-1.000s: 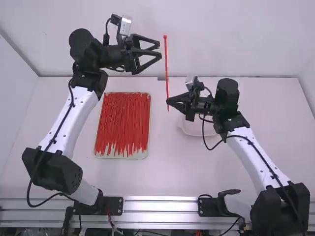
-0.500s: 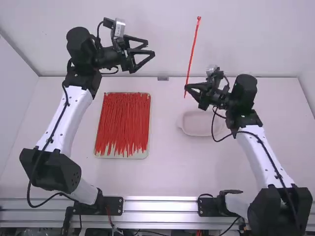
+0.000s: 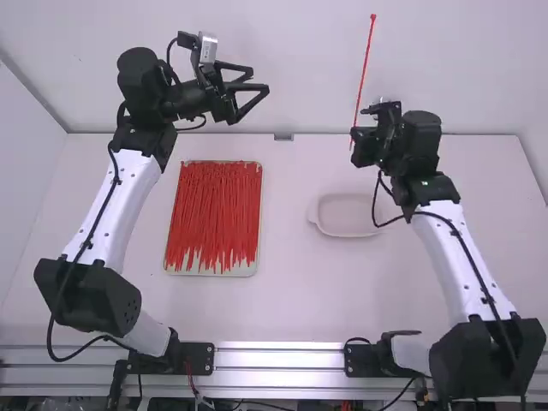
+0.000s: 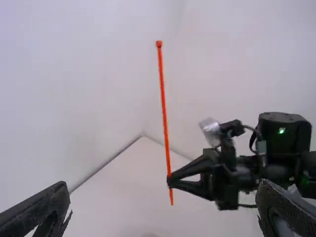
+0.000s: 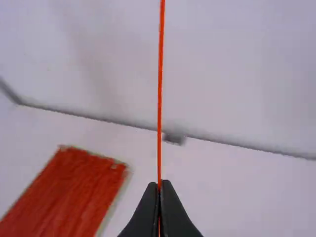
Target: Fasten the cable tie
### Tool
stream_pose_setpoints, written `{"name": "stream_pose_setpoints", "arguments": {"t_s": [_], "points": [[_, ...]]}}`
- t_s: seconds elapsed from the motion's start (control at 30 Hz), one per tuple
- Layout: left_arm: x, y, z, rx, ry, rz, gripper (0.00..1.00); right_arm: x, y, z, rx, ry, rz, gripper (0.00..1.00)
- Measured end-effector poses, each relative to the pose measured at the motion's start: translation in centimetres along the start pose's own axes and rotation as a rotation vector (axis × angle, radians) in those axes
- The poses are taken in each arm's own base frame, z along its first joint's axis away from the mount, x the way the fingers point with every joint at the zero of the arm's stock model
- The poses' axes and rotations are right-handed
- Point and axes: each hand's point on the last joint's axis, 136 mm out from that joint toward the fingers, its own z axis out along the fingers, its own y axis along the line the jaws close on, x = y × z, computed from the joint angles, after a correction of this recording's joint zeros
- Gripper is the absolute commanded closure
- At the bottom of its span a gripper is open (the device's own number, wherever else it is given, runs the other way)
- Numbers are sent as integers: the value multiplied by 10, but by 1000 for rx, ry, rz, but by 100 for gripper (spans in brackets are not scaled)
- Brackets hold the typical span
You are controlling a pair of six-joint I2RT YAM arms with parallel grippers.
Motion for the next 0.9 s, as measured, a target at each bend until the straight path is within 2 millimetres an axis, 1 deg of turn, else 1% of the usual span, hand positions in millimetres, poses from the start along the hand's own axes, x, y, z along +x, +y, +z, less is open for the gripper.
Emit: {"name": "stream_pose_setpoints", "arguments": {"t_s": [0.03, 0.07, 0.13, 0.17, 0.3, 0.4, 0.53, 0.57, 0.63, 0.77, 0.9], "points": [[0, 0, 0, -3, -1, 0, 1, 8, -8, 7, 50, 26, 7, 100], [0, 1, 0, -4, -1, -1, 1, 9, -9, 8, 55, 29, 9, 100], [1, 3, 0, -17, 2, -9, 1, 22, -18, 17, 121, 71, 20, 100], [2, 5, 0, -26, 3, -17, 1, 28, -21, 20, 148, 88, 22, 100], [4, 10, 0, -54, 4, -32, 1, 39, -21, 23, 234, 124, 21, 100], [7, 16, -1, -81, 9, -49, 1, 43, -13, 23, 314, 129, 2, 100], [9, 20, -1, -108, 10, -58, 1, 48, 6, 19, 430, 127, -65, 100], [8, 20, -1, -109, 9, -58, 1, 48, 9, 19, 440, 125, -72, 100], [8, 21, -1, -113, 7, -57, 1, 49, 18, 14, 504, 115, -117, 100], [8, 21, 1, -118, 4, -55, 1, 46, 30, 1, 620, 76, -164, 100], [11, 13, 14, -115, 3, -79, 1, 40, 42, -15, 727, 13, -199, 100]]}}
